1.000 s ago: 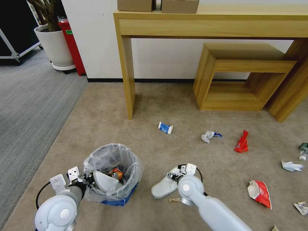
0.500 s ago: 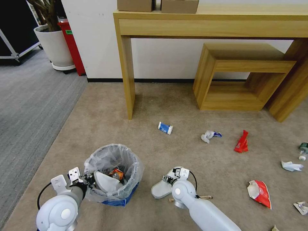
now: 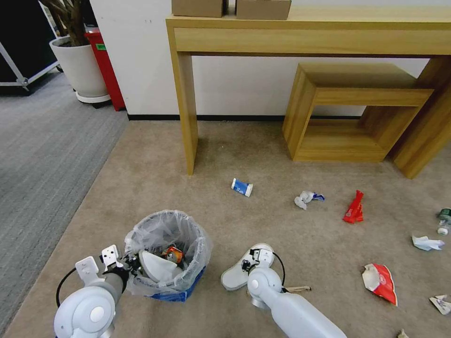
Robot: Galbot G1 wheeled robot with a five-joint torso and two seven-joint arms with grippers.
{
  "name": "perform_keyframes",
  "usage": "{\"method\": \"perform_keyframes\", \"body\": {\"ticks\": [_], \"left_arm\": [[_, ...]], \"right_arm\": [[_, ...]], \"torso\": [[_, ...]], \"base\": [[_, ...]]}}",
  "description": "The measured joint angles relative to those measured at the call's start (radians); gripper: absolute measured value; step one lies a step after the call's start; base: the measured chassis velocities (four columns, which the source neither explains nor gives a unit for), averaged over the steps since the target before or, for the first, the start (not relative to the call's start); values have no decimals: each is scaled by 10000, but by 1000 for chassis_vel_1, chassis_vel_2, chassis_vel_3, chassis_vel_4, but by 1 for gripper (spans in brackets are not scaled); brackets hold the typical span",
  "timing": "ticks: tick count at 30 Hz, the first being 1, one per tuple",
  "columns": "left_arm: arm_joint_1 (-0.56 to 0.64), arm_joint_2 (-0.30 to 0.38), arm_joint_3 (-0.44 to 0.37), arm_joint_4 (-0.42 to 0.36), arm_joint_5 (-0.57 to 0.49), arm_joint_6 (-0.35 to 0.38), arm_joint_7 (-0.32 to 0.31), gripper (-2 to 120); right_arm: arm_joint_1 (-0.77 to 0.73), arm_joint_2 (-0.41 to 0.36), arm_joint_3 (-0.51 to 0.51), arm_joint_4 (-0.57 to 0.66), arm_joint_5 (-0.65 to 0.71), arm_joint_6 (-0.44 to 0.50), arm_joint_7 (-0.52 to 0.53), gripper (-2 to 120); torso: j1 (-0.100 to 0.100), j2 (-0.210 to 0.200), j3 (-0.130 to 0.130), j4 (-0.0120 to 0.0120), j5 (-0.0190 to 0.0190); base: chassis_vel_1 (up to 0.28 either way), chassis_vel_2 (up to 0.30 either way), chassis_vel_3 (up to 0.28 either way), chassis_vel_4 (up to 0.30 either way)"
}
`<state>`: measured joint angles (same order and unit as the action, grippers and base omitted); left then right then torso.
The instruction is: Pick up the trash bin and place the garbage on the floor into it.
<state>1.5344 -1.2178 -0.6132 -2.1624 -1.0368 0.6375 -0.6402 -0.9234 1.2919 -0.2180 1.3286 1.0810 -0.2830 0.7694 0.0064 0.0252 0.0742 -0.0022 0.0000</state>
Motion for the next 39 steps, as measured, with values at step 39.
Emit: {"method": "perform_keyframes", "body": {"ticks": [39], "left_arm": [[-171, 231, 71, -243, -249, 44, -91, 0]], "right_arm": [[964, -4575, 165, 7447, -625, 4692, -5953, 0]], "torso": [[0, 0, 0, 1, -1]], "base": [[0, 0, 0, 0]]}}
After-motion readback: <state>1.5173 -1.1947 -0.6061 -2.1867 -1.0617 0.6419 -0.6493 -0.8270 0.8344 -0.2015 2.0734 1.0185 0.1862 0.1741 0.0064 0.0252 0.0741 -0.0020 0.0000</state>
